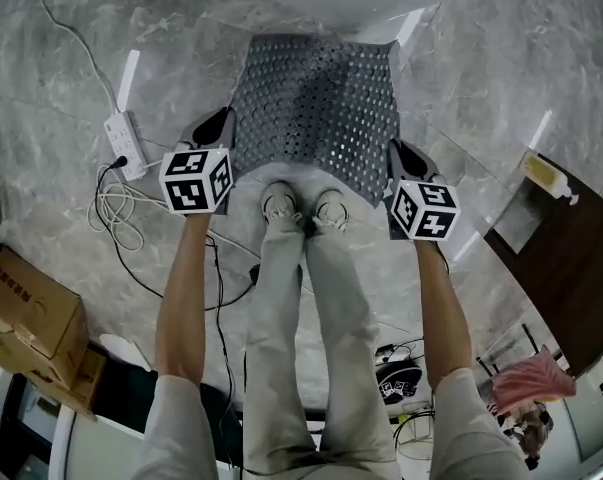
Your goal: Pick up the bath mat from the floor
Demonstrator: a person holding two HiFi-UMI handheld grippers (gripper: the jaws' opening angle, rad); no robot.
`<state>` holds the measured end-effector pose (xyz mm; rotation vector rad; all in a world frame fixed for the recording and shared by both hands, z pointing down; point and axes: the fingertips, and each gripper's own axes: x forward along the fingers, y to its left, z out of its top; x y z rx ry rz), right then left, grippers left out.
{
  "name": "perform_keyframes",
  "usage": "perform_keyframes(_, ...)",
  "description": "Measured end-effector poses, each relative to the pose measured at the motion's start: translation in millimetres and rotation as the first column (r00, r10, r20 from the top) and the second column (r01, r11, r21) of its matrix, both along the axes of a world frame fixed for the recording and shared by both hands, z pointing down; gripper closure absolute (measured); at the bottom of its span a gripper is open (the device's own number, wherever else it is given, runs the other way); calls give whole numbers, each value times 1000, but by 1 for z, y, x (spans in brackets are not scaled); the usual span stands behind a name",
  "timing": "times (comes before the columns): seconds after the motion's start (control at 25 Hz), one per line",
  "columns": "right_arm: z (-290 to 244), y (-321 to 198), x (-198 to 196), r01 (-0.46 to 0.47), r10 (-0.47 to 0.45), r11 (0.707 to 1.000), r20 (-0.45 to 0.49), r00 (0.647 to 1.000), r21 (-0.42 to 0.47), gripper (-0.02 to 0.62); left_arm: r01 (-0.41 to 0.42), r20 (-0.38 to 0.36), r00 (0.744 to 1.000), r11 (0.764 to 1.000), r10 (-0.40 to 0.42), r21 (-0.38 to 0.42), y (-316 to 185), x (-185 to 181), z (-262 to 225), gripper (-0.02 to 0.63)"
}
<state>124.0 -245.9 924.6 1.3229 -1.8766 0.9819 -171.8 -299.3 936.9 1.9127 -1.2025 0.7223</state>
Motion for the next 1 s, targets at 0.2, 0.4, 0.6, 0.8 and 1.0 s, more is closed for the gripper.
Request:
perform_keyframes(0.2, -30, -3, -9, -9, 9, 1000, 18, 1000, 16, 569, -1, -12, 1000, 1000, 1, 13, 1, 4, -33, 586)
perform_keyframes(0.4, -65, -3, -13, -2, 1, 1000, 32, 999, 17, 569, 4, -31, 1000, 1000, -4, 0, 6, 6, -70, 584)
perform_keyframes(0.6, -104, 1, -21, 29, -30, 999, 29, 999, 23, 569, 16, -50, 999, 1000, -16, -7, 16, 12, -113, 584)
perform_keyframes(0.8, -152, -1, -27, 40, -42, 998, 32, 999, 38, 569, 39, -69, 997, 999, -40, -13, 17, 15, -157, 586)
perform_keyframes(1.0, -204, -12, -22, 21, -24, 997, 33, 999, 74, 569, 64, -99, 993, 998, -63, 7, 7, 18, -207, 584)
